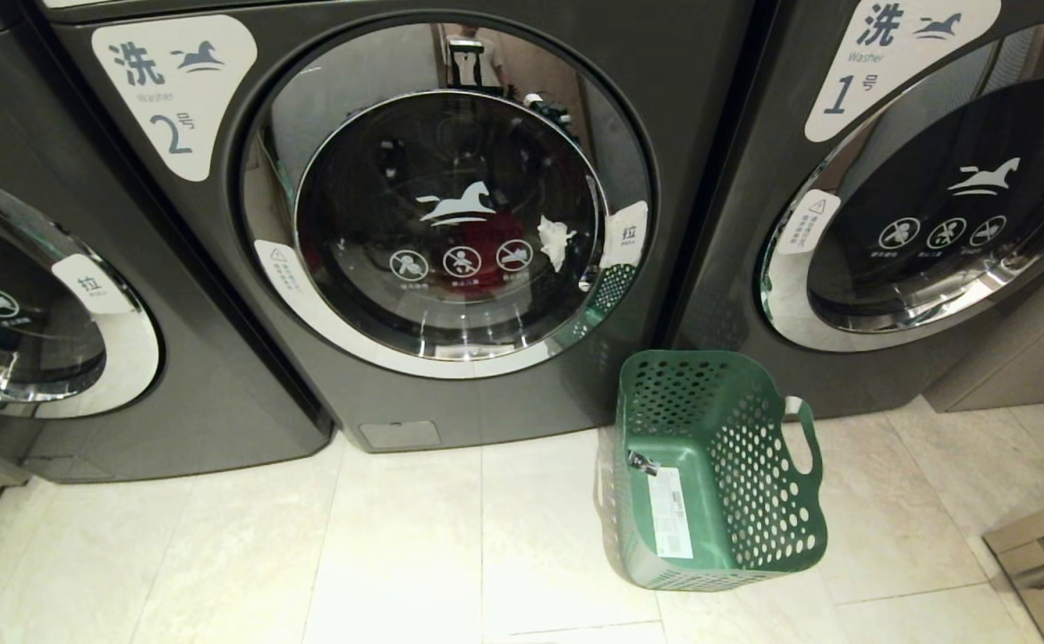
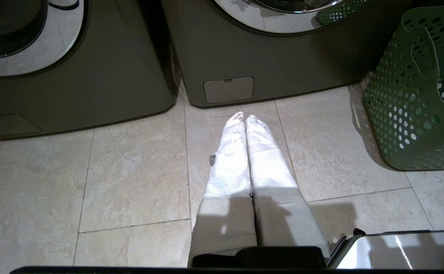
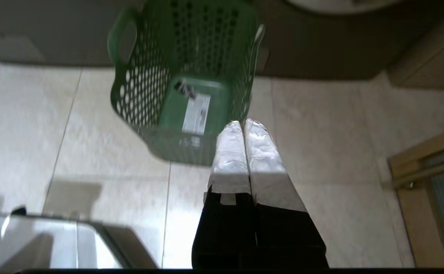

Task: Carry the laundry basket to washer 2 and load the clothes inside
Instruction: Press the washing machine switch

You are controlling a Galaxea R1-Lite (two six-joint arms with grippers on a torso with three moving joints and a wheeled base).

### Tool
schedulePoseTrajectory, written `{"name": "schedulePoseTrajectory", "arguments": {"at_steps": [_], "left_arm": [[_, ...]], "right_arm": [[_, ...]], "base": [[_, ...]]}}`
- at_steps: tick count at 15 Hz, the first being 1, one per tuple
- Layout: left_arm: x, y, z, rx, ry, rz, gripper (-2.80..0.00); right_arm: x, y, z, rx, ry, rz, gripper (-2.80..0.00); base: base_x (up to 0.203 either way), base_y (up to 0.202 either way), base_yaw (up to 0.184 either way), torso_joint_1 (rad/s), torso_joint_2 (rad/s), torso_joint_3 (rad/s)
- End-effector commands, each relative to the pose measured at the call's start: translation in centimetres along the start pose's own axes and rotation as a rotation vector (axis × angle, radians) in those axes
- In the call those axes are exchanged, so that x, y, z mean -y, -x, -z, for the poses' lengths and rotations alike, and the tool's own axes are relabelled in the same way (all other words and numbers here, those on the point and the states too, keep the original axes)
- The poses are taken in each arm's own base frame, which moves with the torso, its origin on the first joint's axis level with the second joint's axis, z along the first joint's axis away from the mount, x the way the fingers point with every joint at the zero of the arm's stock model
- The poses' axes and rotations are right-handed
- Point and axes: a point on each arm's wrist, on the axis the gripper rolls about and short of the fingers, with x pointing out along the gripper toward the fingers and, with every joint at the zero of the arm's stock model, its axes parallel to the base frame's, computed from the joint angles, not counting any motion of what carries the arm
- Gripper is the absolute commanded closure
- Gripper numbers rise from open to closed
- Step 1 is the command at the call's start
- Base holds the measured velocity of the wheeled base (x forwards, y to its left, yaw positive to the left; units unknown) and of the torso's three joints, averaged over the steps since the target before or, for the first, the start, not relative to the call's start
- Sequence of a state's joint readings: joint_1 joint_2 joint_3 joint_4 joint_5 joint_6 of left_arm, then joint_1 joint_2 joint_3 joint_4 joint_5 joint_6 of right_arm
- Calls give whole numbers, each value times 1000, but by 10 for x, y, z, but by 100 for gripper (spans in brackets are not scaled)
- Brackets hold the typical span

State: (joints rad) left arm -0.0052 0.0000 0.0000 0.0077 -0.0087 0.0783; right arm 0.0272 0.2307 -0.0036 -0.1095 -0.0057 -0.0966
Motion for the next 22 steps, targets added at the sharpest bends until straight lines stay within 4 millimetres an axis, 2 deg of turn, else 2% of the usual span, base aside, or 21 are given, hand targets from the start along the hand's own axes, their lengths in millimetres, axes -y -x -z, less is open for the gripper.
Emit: {"name": "schedulePoseTrajectory", "arguments": {"at_steps": [1,4,12,22], "left_arm": [[0,0,0,-2,2,-1,0],[0,0,0,-2,3,-2,0],[0,0,0,2,3,0,0],[0,0,0,0,18,-3,0]], "right_arm": [[-1,12,12,155,1,21,0],[-2,15,18,165,10,18,0],[-2,15,18,167,-38,20,0],[-2,15,18,166,-40,17,0]], "base": [[0,0,0,0,0,0],[0,0,0,0,0,0],[0,0,0,2,-3,-3],[0,0,0,117,-402,-288]]}}
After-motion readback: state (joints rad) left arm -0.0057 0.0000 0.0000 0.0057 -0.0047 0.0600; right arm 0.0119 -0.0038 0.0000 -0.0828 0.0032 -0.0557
